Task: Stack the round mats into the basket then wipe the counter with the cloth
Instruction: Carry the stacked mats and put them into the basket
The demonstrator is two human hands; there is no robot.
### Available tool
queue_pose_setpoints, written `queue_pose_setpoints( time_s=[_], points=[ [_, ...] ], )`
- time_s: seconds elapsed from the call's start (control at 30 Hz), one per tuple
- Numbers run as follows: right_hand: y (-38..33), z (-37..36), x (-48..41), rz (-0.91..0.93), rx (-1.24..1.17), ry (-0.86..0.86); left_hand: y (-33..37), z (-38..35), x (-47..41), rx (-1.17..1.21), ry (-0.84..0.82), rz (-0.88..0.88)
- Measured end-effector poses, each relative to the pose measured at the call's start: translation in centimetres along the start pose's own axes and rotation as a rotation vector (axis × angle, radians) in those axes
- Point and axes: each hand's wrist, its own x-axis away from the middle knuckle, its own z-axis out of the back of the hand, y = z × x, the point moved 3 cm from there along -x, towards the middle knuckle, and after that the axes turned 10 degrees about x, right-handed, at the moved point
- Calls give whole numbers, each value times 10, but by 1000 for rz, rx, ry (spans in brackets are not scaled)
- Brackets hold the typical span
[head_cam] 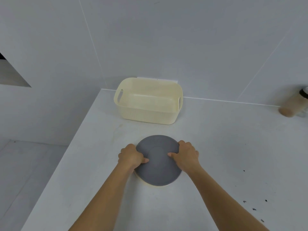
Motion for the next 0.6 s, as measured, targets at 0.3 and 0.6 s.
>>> queue_pose_setpoints(
  time_s=[0.3,0.6],
  points=[
    [15,9,8,87,-383,-53,5,5,44,357,-338,-419],
    [-10,36,28,382,-837,160,25,39,51,407,-135,-659]
  ],
)
